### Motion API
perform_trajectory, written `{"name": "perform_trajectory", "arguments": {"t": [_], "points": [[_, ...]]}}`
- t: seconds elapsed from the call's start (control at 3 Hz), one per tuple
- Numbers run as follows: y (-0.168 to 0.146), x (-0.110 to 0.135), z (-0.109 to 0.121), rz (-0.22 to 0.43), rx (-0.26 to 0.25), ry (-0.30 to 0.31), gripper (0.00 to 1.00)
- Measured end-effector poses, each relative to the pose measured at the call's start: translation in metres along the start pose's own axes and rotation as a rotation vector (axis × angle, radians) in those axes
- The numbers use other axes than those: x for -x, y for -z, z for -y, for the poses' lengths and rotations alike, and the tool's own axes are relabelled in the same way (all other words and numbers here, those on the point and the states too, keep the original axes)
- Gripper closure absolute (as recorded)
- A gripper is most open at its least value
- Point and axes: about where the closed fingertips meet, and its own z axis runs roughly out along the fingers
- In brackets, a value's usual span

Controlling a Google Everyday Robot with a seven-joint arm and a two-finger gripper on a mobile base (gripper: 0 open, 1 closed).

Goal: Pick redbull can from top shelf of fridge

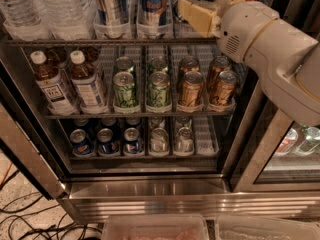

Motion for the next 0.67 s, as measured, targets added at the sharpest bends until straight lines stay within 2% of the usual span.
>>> {"name": "perform_trajectory", "arguments": {"t": [0.67], "points": [[0.019, -0.002, -0.022, -0.017, 0.046, 0.0, 1.0]]}}
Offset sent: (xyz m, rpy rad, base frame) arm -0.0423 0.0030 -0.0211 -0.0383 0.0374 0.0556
